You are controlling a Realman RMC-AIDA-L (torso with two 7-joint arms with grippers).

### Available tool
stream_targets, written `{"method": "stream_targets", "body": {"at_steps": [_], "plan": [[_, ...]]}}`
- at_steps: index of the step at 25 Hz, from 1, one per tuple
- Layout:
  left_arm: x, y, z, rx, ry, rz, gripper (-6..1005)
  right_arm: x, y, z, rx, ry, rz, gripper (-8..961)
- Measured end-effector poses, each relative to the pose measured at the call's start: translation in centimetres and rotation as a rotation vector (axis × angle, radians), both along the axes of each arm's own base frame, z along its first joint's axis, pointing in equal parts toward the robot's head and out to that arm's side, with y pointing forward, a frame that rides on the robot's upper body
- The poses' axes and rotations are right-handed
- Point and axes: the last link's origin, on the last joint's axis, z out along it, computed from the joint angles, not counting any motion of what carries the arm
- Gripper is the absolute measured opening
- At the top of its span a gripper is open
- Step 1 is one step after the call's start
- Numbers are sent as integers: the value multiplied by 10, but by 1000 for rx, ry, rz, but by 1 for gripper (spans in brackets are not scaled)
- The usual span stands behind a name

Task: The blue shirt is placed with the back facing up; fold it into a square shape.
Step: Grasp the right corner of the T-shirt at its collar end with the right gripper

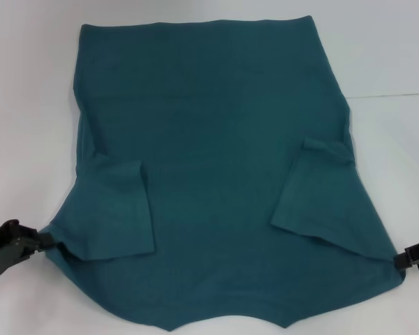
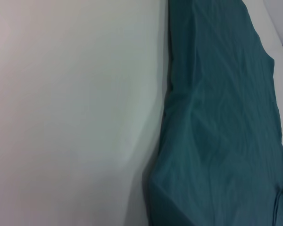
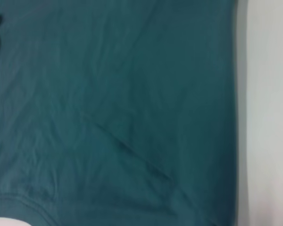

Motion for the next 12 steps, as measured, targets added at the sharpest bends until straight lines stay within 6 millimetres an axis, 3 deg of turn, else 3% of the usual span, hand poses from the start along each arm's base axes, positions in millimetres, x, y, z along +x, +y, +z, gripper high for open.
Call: {"method": "stream_targets", "body": {"at_steps": [12], "plan": [[-1, -1, 0, 1, 3, 4, -1, -4, 5, -11, -8, -16, 17, 656]]}}
